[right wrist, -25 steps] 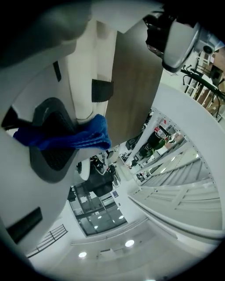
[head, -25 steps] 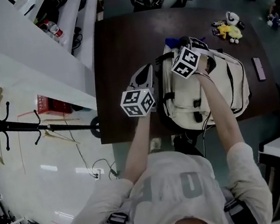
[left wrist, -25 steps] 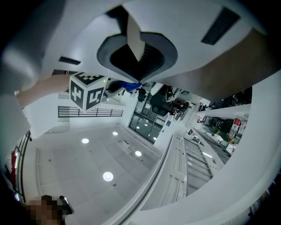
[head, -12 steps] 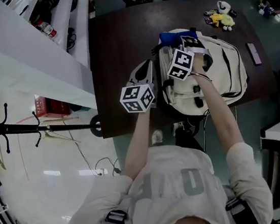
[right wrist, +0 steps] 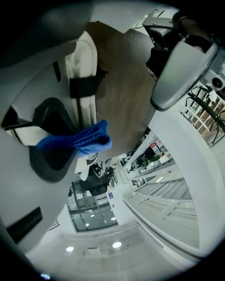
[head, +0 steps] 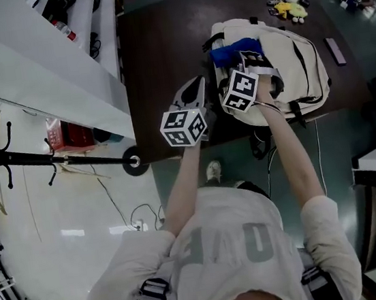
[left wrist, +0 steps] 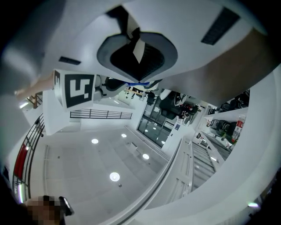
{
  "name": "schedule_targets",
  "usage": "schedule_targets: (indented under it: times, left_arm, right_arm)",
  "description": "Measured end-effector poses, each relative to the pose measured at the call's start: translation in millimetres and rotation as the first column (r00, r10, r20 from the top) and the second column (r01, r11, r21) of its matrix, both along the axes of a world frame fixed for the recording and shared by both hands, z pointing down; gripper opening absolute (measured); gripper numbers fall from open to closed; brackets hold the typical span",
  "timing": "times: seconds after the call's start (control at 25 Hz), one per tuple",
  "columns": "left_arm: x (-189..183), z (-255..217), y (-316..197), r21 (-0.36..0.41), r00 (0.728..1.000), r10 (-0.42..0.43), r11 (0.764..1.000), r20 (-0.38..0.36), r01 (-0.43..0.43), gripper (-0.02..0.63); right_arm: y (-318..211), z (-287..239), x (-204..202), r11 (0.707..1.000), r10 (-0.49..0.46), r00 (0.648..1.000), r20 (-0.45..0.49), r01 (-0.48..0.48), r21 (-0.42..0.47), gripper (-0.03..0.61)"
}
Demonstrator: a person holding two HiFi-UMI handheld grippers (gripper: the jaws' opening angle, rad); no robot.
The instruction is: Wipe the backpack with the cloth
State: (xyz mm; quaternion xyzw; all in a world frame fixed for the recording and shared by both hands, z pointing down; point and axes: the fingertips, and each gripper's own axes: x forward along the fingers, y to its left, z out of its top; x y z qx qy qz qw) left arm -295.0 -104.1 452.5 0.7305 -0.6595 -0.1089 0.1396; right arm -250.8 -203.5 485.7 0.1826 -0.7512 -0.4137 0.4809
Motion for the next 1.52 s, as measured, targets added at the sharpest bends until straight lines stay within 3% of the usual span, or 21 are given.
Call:
schedule_targets:
  times: [0.28, 0.68, 1.52]
  left_arm:
    - [24, 2, 54, -0.005, 0.999, -0.047, 0.999, -0.008, 0.047, 0.005]
    - [59, -1, 119, 0.009, 0.996, -0.087, 0.996, 0.005, 0.087, 0.005]
    - [109, -7, 138, 0.029, 0.994, -0.111, 0.993, 0.012, 0.11, 0.005]
  right_arm:
    - [61, 29, 37, 0.999, 0.002, 1.0, 0.011, -0.002, -0.038, 0.041]
    - [128, 59, 77, 0.998, -0.033, 0.997, -0.064, 0.029, -0.049, 0.041]
    - [164, 80, 106, 0.993, -0.096, 0.99, -0.099, 0.088, -0.083, 0.041]
